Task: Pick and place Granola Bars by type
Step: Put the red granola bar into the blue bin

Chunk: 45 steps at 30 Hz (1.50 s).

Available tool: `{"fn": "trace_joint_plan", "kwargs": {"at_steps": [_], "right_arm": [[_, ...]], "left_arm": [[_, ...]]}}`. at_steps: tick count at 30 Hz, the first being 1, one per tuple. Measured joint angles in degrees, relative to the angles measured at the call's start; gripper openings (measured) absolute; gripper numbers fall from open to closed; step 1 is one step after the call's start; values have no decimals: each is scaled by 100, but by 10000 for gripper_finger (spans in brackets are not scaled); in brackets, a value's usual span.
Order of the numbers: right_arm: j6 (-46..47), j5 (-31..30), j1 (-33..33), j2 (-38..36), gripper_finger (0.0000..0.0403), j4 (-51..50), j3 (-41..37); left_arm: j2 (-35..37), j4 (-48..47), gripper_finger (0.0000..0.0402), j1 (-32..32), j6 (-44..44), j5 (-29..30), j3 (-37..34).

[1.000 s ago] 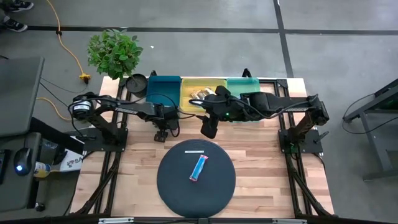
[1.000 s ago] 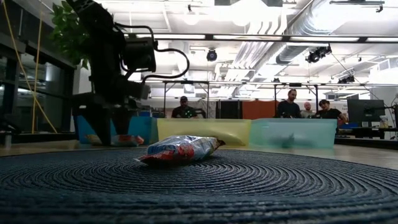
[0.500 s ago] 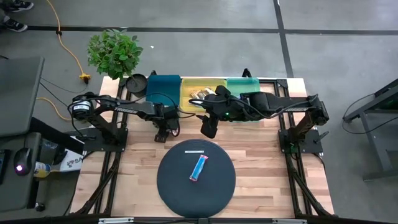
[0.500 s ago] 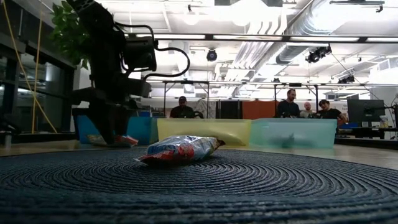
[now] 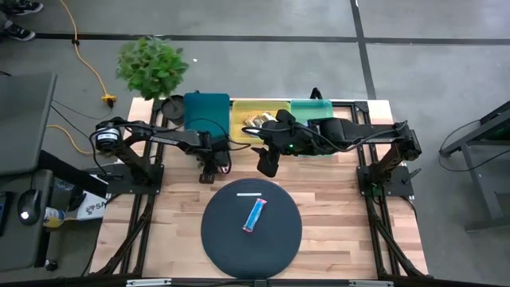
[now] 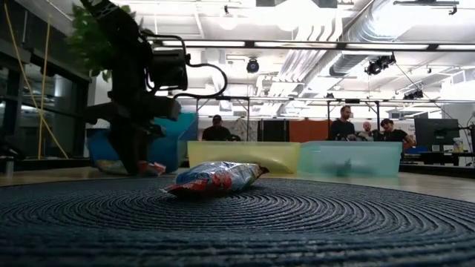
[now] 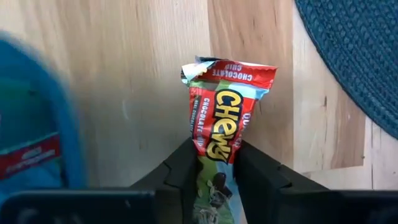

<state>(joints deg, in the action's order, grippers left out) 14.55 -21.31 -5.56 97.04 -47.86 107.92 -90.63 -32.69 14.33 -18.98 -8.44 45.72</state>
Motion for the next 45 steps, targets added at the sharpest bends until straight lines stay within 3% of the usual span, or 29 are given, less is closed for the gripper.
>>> {"fn": "trace_joint_plan", "kwargs": {"at_steps": [6,22,31,39,45], "right_arm": [[0,1,0,2,220,-20,0],[-20,-79,0,2,220,-42,-1],[-22,-83,0,2,220,-53,0],[-9,-85,0,2,220,-187,-2],[0,-85,2,2,220,-226,-2]], "left_arm": [[-19,-238,87,-6,-52,279,243],[2,-577,87,-9,18,279,426],[4,-821,87,-9,281,-223,496],[8,-1450,87,-11,280,-635,1538],[12,-1915,87,-9,172,-570,2593]]}}
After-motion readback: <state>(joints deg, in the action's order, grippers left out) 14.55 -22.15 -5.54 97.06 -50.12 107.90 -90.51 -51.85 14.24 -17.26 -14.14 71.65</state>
